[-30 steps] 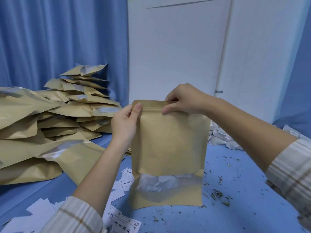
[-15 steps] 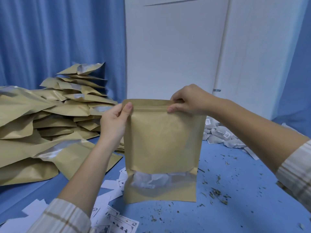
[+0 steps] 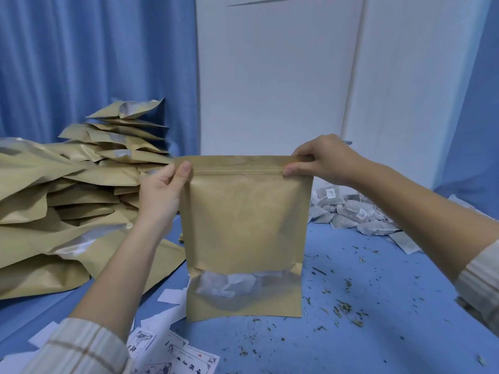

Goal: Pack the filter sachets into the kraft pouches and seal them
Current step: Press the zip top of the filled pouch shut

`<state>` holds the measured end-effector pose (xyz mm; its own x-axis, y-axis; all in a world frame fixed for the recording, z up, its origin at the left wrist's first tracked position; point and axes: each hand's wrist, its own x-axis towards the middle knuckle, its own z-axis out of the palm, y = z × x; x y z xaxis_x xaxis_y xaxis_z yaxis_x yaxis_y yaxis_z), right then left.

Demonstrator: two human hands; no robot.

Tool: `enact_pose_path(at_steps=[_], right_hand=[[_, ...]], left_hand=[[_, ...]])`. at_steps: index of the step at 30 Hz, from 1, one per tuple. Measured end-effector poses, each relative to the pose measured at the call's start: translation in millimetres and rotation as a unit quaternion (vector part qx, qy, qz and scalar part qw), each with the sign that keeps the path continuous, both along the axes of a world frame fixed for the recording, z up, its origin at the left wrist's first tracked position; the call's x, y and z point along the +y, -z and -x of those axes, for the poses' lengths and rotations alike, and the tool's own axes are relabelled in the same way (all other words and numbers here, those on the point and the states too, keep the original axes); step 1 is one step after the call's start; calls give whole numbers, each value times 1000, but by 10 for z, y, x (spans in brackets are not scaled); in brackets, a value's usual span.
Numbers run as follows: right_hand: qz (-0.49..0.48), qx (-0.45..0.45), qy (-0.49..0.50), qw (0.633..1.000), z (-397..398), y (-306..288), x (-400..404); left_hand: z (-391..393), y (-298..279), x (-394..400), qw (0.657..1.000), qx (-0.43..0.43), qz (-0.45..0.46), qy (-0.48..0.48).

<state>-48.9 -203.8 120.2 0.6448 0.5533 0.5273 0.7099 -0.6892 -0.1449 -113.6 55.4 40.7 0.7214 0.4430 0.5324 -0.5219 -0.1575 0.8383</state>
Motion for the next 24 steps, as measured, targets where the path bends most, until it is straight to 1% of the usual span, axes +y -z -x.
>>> enact_pose_path(at_steps=[2, 5, 6, 9, 11, 14, 17, 19, 21, 24], right_hand=[[-8, -7, 15, 1000, -6, 21, -42], [-63, 10, 22, 998, -31, 71, -140], [-75, 16, 22, 997, -43, 87, -166], [-71, 32, 21, 997, -48, 132, -197], [-78, 57, -3, 995, 4, 118, -127], [-51, 73, -44, 995, 63, 52, 162], [-9, 26, -46, 999, 86, -22, 467], [1, 3, -47, 999, 61, -50, 543], [39, -6, -45, 998, 53, -35, 573], [18, 5, -66, 998, 98, 3, 628]], left_hand=[[-4, 1, -8, 1000, -6, 6, -4], [2, 23, 21, 999, -23, -16, -25], [15, 11, 25, 999, -25, -20, -19], [63, -20, 9, 999, -8, -1, 43], [74, -34, -63, 997, 1, -1, 73], [29, -28, -221, 998, 3, -4, 56], [-3, -28, -320, 999, -11, -12, 29], [-3, -31, -321, 1000, -22, -4, 14], [4, -25, -325, 999, -31, -11, -9], [16, -22, -385, 999, -38, -17, -3]])
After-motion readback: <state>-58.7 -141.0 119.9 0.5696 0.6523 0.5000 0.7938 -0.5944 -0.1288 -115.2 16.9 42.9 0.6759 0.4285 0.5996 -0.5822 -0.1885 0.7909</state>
